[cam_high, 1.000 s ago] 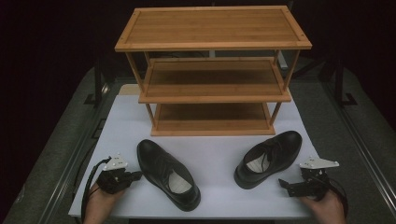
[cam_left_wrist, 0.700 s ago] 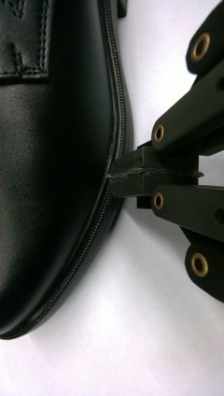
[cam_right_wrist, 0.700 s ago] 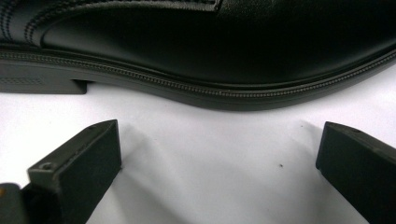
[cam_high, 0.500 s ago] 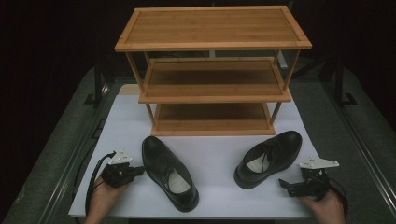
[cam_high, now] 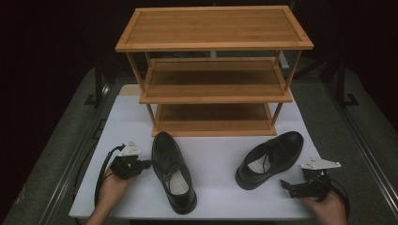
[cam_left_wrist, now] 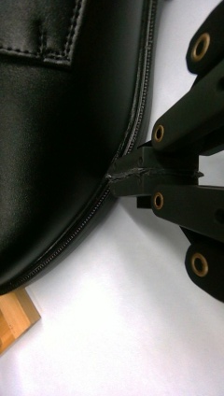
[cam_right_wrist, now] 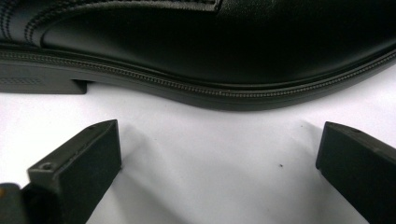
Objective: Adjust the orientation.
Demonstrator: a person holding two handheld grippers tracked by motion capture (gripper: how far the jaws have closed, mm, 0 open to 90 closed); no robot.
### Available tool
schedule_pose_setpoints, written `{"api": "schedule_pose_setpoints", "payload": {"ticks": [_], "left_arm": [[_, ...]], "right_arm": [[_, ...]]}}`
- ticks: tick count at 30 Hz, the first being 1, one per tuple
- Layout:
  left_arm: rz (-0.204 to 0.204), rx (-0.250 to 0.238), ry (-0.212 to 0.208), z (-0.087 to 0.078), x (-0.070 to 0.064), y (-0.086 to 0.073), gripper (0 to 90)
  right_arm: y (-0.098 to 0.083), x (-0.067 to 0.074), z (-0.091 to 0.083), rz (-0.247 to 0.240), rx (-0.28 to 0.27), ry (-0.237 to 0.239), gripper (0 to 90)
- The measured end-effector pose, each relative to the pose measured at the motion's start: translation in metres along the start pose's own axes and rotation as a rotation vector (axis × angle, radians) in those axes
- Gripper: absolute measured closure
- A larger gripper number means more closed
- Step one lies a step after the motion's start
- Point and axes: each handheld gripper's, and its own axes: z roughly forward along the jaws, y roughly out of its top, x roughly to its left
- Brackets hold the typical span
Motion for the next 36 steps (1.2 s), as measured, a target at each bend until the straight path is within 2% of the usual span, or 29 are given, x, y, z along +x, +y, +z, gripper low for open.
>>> {"api": "schedule_pose_setpoints", "payload": {"ticks": [15,26,29,32,35,36], "left_arm": [[0.026,0.000,-0.012,0.024,-0.001,0.026,90.0],[0.046,-0.003,-0.011,0.039,-0.007,0.042,90.0],[0.053,-0.003,-0.005,0.039,-0.008,0.043,90.0],[0.043,-0.020,-0.038,0.032,-0.011,0.037,90.0],[0.040,-0.015,-0.059,0.021,-0.018,0.024,90.0],[0.026,-0.018,-0.082,0.014,-0.023,0.017,90.0]], "right_arm": [[0.000,0.000,0.000,-0.001,-0.002,0.000,0.0],[0.000,0.000,0.000,0.000,-0.002,0.001,0.0],[0.000,0.000,0.000,0.000,-0.002,0.001,0.0],[0.000,0.000,0.000,0.000,-0.003,0.001,0.0],[0.000,0.000,0.000,0.000,-0.002,0.001,0.0],[0.000,0.000,0.000,0.001,-0.002,0.002,0.0]]}}
